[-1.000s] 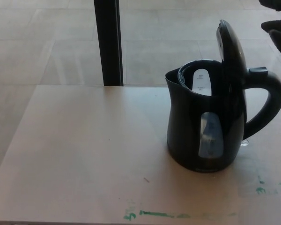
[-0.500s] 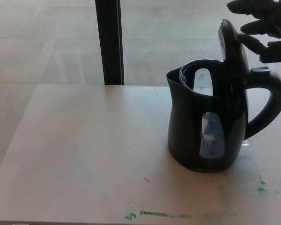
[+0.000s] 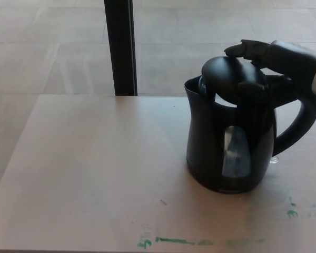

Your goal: The robot uses its right hand to push down on the lid of a kettle kept in the middle of the desk to close it

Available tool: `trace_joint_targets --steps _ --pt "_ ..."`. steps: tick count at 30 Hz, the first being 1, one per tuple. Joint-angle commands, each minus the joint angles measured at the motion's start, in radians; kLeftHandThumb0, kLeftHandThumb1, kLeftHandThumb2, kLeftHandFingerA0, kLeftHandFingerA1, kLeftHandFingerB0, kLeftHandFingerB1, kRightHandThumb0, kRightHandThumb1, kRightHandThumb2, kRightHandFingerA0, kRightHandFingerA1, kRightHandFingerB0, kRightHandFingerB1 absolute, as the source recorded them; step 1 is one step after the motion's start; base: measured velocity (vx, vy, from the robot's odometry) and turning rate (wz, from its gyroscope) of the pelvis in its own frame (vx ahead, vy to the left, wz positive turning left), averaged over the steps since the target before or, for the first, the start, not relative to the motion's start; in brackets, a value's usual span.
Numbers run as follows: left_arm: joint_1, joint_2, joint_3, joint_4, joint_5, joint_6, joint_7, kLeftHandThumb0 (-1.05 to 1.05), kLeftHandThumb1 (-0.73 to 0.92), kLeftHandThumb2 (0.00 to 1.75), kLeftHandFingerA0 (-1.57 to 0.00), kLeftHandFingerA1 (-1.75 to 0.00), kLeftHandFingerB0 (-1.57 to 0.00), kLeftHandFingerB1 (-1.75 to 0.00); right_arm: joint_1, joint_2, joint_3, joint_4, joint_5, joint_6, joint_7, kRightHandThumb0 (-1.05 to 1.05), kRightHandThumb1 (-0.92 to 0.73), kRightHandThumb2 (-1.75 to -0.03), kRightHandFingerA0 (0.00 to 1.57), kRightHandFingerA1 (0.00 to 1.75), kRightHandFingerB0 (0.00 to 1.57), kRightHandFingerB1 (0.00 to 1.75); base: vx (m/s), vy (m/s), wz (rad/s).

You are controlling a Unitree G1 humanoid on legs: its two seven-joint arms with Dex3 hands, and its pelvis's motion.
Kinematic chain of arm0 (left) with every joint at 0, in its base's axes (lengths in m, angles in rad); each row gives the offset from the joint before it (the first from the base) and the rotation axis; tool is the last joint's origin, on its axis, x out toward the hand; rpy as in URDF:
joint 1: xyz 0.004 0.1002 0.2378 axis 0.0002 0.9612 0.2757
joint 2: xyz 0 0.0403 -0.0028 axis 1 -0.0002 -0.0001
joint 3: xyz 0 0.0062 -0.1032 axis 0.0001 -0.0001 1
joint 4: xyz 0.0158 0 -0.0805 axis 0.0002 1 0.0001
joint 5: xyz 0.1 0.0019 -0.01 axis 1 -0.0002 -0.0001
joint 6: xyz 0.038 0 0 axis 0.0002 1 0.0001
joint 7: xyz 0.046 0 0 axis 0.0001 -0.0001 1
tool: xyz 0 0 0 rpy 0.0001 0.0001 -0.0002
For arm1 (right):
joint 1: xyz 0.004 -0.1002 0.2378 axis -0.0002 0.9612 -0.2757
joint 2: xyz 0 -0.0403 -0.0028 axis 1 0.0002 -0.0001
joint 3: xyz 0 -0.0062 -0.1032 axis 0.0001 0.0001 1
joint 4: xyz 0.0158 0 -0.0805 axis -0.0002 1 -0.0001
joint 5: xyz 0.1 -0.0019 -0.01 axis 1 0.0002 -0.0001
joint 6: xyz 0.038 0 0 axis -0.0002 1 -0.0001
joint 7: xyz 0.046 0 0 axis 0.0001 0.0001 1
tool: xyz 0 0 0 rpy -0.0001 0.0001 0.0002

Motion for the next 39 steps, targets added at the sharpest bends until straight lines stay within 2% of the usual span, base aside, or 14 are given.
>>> trace_joint_targets --steps 1,9,10,12,13,15,16,17,20,21,23,28,29,39 --pt "0.000 0.031 -0.001 -0.011 -0.013 0.006 -0.001 -0.70 0.67 0.61 -0.49 -0.45 -0.27 -0.32 0.002 0.026 0.051 -0.025 -0.100 -0.022 0.048 -0.96 -0.90 -0.68 0.16 0.44 0.10 0.31 0.00 0.000 0.00" --pt "-0.017 0.035 -0.001 0.005 -0.010 0.009 0.015 -0.69 0.65 0.60 -0.50 -0.46 -0.31 -0.32 -0.039 0.048 0.115 -0.049 -0.181 -0.035 0.066 -0.94 -0.88 -0.68 0.17 0.41 0.12 0.30 0.00 0.000 0.00" --pt "-0.020 0.034 0.007 0.005 -0.018 0.014 0.015 -0.75 0.54 0.88 -0.47 -0.57 -0.27 -0.45 -0.041 0.051 0.120 -0.052 -0.187 -0.034 0.066 -0.94 -0.88 -0.67 0.18 0.41 0.13 0.31 0.00 0.000 0.00" --pt "-0.015 0.033 0.004 -0.003 -0.014 0.000 0.017 -0.69 0.63 0.60 -0.55 -0.49 -0.34 -0.33 -0.050 0.064 0.139 -0.057 -0.212 -0.015 0.081 -0.94 -0.88 -0.67 0.16 0.40 0.12 0.31 0.00 0.000 0.00" --pt "-0.019 0.035 0.005 -0.004 -0.016 0.004 0.012 -0.68 0.64 0.60 -0.54 -0.50 -0.32 -0.32 -0.045 0.066 0.139 -0.060 -0.217 -0.017 0.073 -0.92 -0.68 -1.05 0.12 0.49 0.08 0.44 0.00 0.000 0.00" --pt "-0.017 0.037 0.003 -0.012 -0.016 0.006 0.006 -0.70 0.52 0.89 -0.46 -0.57 -0.25 -0.46 -0.019 0.071 0.154 -0.073 -0.233 -0.008 0.079 -0.91 -0.68 -1.05 0.10 0.50 0.07 0.44 0.00 0.000 0.00" --pt "-0.017 0.038 0.003 -0.015 -0.016 0.011 0.005 -0.68 0.65 0.60 -0.52 -0.45 -0.31 -0.32 -0.008 0.071 0.154 -0.078 -0.232 -0.009 0.081 -0.90 -0.68 -1.05 0.11 0.50 0.08 0.43 0.00 0.000 0.00" --pt "-0.020 0.039 0.004 -0.012 -0.017 0.013 0.006 -0.77 0.55 0.89 -0.47 -0.55 -0.27 -0.44 0.010 0.072 0.152 -0.083 -0.229 -0.013 0.077 -0.91 -0.88 -0.67 0.19 0.42 0.14 0.30 0.00 0.000 0.00" --pt "-0.030 0.043 0.006 0.000 -0.017 0.021 0.012 -0.68 0.51 0.89 -0.48 -0.58 -0.25 -0.46 0.040 0.074 0.150 -0.095 -0.235 -0.018 0.066 -0.90 -0.88 -0.67 0.19 0.41 0.15 0.30 0.00 0.000 0.00" --pt "-0.034 0.046 0.004 0.010 -0.013 0.015 0.011 -0.67 0.63 0.60 -0.54 -0.45 -0.36 -0.33 0.065 0.079 0.169 -0.093 -0.259 -0.023 0.045 -0.89 -0.68 -1.07 0.15 0.50 0.08 0.43 0.00 0.000 0.00" --pt "-0.034 0.047 0.009 0.005 -0.021 0.018 0.000 -0.67 0.64 0.59 -0.54 -0.47 -0.34 -0.34 0.096 0.082 0.185 -0.096 -0.281 -0.021 0.033 -0.91 -0.88 -0.67 0.20 0.42 0.15 0.30 0.00 0.000 0.00" --pt "-0.028 0.045 0.011 -0.017 -0.027 0.027 0.000 -0.68 0.51 0.88 -0.48 -0.58 -0.25 -0.46 0.151 0.092 0.251 -0.074 -0.351 -0.036 0.011 -0.88 -0.84 -0.66 0.18 0.41 0.17 0.30 0.00 0.000 0.00" --pt "-0.029 0.046 0.010 -0.019 -0.027 0.030 0.000 -0.68 0.64 0.60 -0.53 -0.49 -0.30 -0.31 0.158 0.092 0.263 -0.070 -0.365 -0.038 0.002 -0.88 -0.83 -0.66 0.19 0.42 0.18 0.30 0.00 0.000 0.00" --pt "-0.047 0.051 -0.001 -0.008 -0.017 0.027 -0.001 -0.67 0.63 0.59 -0.50 -0.43 -0.31 -0.32 0.234 0.113 0.387 -0.015 -0.457 -0.041 -0.062 -0.86 -0.80 -0.65 0.19 0.47 0.19 0.32 0.00 0.000 0.00"
